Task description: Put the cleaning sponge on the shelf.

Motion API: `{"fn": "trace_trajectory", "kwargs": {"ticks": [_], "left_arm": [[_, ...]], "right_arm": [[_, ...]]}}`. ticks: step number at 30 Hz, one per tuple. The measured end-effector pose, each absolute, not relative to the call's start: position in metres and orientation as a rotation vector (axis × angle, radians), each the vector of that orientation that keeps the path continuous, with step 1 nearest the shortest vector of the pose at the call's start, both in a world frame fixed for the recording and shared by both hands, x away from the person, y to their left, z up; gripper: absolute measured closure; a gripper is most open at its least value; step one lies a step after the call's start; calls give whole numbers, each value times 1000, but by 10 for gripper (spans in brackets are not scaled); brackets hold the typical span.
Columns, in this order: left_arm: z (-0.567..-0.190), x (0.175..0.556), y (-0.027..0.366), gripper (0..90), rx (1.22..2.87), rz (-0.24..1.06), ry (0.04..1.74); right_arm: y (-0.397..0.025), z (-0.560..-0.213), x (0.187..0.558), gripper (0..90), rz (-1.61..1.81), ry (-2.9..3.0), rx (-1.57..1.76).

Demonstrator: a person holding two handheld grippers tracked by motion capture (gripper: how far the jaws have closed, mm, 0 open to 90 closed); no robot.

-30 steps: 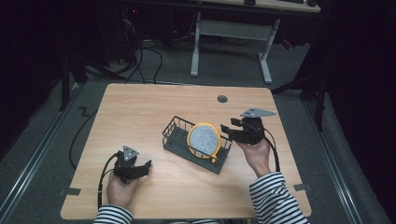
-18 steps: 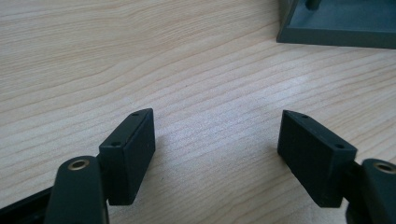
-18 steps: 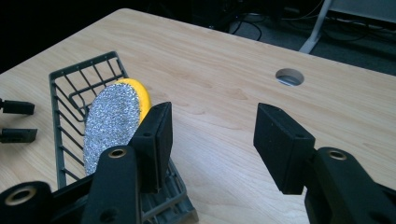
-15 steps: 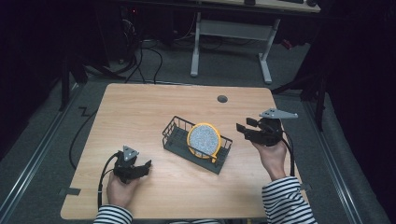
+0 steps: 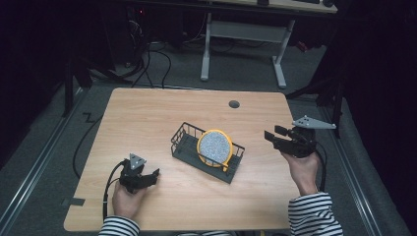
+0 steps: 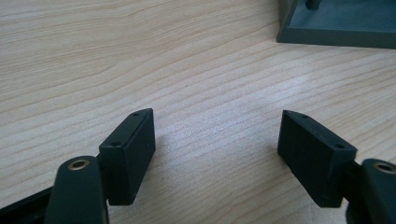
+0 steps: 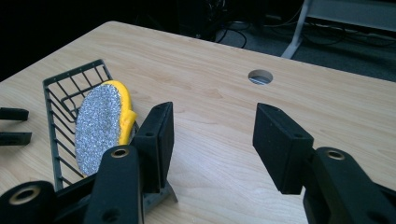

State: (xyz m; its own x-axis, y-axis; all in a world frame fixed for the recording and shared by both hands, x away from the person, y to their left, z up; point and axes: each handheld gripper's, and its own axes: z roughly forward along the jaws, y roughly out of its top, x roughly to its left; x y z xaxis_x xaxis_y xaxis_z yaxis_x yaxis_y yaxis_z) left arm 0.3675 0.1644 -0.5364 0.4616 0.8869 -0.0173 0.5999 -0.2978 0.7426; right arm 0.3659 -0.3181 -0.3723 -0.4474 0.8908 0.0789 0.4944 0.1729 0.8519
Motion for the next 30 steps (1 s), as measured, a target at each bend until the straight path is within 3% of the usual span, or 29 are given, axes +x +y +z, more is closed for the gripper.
{"fn": "trace_trajectory", "kwargs": {"ticks": [30], "left_arm": [[-536,368,164,281,2017,528,1234]], "right_arm": [[-354,-418,330,502,1176,1978,1440]]}}
